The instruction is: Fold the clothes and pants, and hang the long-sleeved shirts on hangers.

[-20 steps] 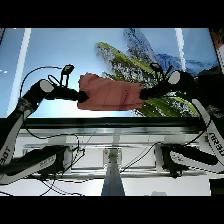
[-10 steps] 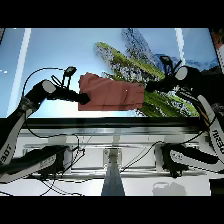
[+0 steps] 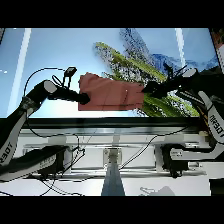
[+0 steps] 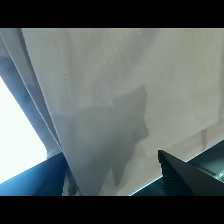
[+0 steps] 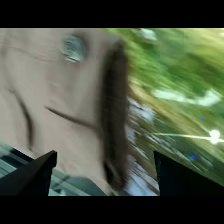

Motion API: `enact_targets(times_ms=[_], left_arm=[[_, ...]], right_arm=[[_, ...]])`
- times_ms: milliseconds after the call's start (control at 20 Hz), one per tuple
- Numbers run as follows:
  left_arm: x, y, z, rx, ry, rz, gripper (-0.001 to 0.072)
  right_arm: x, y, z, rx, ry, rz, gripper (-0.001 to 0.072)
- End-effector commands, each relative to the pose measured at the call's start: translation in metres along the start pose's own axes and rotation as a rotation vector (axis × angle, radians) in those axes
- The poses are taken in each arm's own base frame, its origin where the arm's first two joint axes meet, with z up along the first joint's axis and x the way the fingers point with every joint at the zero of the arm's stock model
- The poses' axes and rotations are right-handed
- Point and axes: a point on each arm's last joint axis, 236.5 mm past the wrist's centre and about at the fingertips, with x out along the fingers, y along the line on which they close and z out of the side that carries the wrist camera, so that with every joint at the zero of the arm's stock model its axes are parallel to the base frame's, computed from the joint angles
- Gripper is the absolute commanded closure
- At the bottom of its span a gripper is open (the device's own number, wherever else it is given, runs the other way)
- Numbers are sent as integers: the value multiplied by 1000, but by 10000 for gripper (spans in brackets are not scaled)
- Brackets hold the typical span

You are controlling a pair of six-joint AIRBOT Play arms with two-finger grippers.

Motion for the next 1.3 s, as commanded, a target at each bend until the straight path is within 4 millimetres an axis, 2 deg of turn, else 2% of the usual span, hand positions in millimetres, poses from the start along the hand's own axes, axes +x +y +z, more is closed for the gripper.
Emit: enact_targets(times_ms=[0,100,200,350,500,550,600,700,800,850,950,1050,1100,1150,1250], left_arm=[[3,1,-1,-4,7,0,67],[3,2,-1,-3,4,2,68],[3,4,3,-4,-12,11,68],[2,5,6,-4,-23,16,67],[2,5,6,-4,-23,16,68],[2,5,6,-4,-23,17,68],[2,6,6,-6,-24,17,68],[-2,12,9,-3,-32,33,67],[-19,26,19,15,-42,69,78],[-35,32,28,22,-60,88,88],[-74,48,50,37,-136,148,87],[-121,62,75,34,-259,215,96],[-145,67,85,28,-324,248,147],[-172,74,95,22,-394,286,229],[-221,82,106,15,-523,362,379]], right_arm=[[27,9,15,4,-62,8,32],[37,5,17,38,-69,-16,34],[49,9,6,40,-19,-7,39],[65,29,-7,-11,24,10,129],[72,53,-9,-148,34,27,398],[71,62,-6,-180,27,32,566],[68,70,0,-209,16,39,680],[51,86,20,-266,-39,44,692],[13,97,47,-347,-137,-2,692],[-10,98,60,-373,-193,-44,692],[-74,94,87,-404,-336,-149,693],[-144,80,104,-365,-486,-246,693],[-179,68,109,-332,-559,-297,693],[-217,50,110,-287,-631,-364,693],[-286,5,98,-144,-752,-494,693]])
